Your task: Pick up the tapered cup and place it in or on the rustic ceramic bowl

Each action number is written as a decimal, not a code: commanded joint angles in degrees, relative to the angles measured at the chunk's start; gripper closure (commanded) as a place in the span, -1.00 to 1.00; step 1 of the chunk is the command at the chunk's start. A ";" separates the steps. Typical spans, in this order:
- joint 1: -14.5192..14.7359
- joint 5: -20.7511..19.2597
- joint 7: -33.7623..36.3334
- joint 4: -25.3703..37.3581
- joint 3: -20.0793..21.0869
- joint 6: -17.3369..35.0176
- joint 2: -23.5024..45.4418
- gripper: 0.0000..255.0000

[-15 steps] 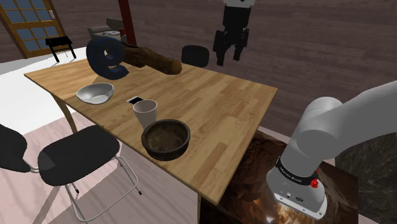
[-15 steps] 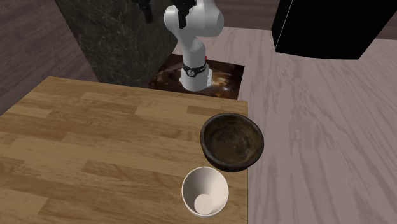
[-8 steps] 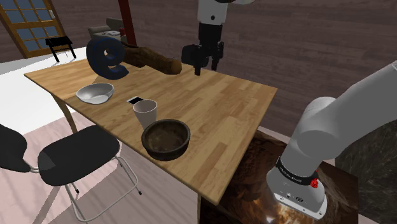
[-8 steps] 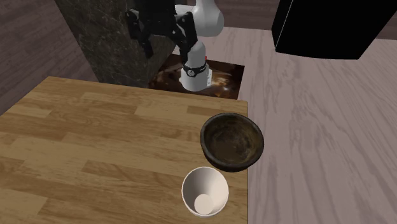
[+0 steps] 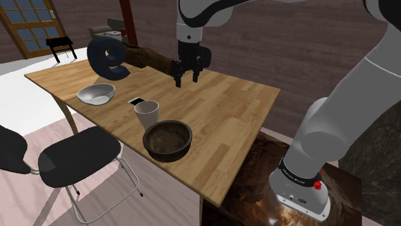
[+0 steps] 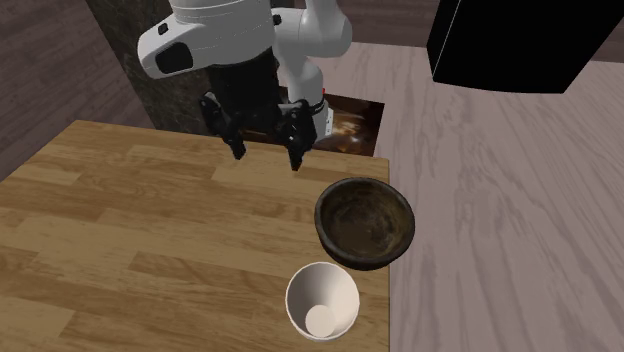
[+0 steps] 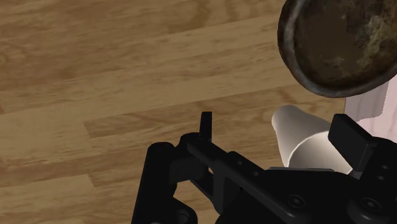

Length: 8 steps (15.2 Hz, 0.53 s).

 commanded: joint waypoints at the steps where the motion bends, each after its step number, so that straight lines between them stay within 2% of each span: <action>1: 0.32 0.36 -0.05 2.01 0.40 2.15 4.19 -1.00; 8: 1.44 0.93 -0.08 12.01 1.61 6.93 19.11 -1.00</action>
